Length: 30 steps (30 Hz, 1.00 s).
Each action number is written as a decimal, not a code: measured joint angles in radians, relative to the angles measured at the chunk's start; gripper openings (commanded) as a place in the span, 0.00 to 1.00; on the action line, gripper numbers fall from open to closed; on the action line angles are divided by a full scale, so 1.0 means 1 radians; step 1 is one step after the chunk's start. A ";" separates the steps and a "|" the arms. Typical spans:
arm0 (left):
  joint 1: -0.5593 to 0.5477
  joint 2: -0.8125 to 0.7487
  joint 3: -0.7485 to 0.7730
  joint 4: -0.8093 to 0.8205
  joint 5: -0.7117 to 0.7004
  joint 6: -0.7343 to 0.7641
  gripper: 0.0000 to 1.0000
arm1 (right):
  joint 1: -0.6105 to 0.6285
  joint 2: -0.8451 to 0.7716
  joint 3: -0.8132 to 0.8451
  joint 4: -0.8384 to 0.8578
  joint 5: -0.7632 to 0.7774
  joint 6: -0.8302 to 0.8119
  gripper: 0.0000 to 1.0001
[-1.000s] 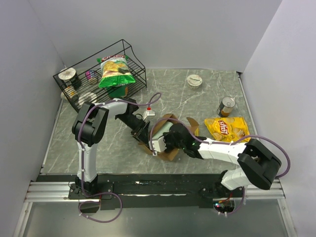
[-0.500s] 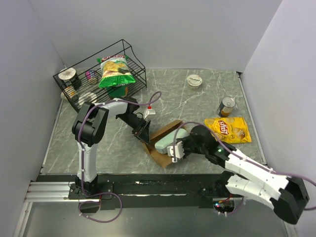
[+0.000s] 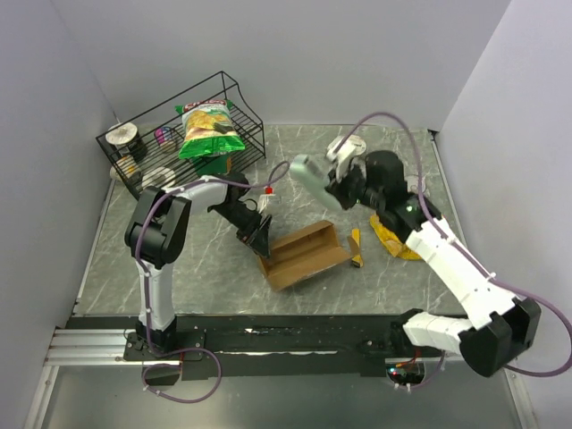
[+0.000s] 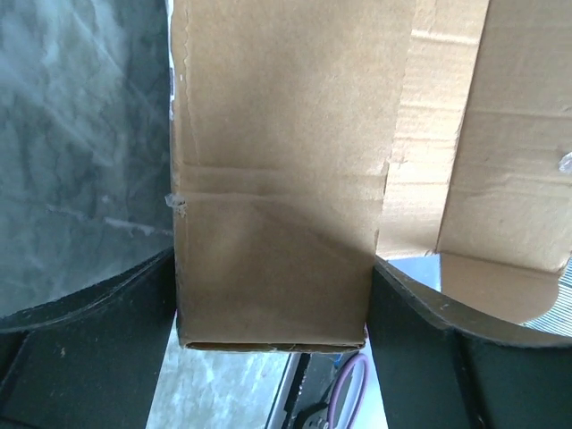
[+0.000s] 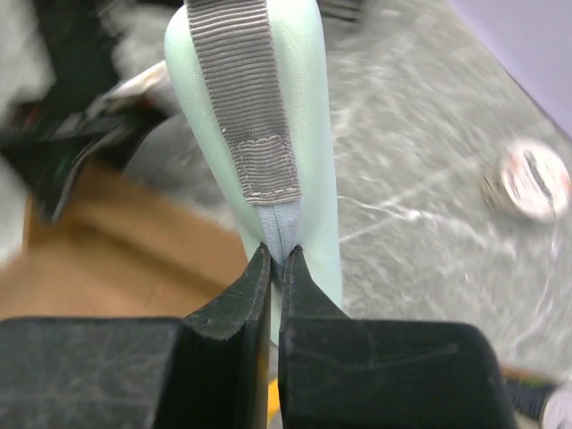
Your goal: Unpack the express box
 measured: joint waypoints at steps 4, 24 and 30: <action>0.003 -0.024 -0.039 0.006 -0.016 0.000 0.83 | -0.075 0.076 0.076 -0.006 0.074 0.141 0.00; 0.086 -0.076 -0.136 0.031 -0.069 0.018 0.96 | -0.259 0.351 0.031 -0.182 0.126 0.340 0.41; 0.090 -0.076 -0.129 0.036 -0.096 0.040 0.96 | -0.262 0.368 0.032 -0.149 0.035 0.344 0.58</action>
